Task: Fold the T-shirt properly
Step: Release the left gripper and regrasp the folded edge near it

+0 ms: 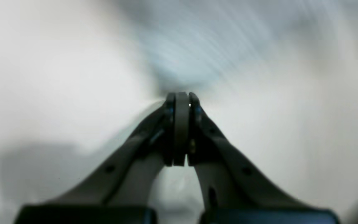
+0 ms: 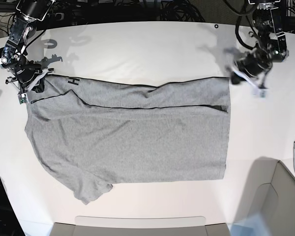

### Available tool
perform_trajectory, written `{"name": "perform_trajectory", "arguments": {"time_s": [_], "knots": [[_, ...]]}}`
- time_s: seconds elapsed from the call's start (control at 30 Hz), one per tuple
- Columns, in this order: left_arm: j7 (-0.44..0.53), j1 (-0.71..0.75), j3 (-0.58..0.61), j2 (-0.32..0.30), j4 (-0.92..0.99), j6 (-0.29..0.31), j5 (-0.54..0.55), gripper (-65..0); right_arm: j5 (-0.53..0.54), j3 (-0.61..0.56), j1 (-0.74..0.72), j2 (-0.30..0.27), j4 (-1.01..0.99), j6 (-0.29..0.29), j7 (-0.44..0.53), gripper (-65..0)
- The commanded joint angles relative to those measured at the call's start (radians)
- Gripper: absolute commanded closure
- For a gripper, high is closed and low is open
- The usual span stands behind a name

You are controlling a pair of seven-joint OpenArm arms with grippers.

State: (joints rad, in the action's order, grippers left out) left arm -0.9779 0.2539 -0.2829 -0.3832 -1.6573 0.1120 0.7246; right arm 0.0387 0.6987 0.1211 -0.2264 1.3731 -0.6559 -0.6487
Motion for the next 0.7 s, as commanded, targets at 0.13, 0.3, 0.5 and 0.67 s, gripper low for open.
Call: {"name": "perform_trajectory", "arguments": {"time_s": [0.13, 0.3, 0.5, 0.67], "knots": [[-0.014, -0.098, -0.009, 0.079, -0.139, -0.002, 0.000, 0.0, -0.053, -0.004, 0.015, 0.002, -0.010, -0.035, -0.096, 0.0], [-0.065, -0.183, 0.150, 0.096, -0.117, -0.005, -0.001, 0.0, -0.053, -0.003, 0.015, 0.003, -0.010, -0.035, -0.096, 0.0], [-0.065, -0.187, 0.218, 0.135, -0.109, -0.005, -0.003, 0.0, -0.053, -0.001, 0.016, 0.002, -0.010, -0.035, -0.096, 0.0], [-0.052, -0.189, 0.242, 0.138, -0.024, -0.005, -0.003, 0.0, -0.053, -0.001, 0.016, 0.002, -0.010, -0.035, -0.096, 0.0]]}}
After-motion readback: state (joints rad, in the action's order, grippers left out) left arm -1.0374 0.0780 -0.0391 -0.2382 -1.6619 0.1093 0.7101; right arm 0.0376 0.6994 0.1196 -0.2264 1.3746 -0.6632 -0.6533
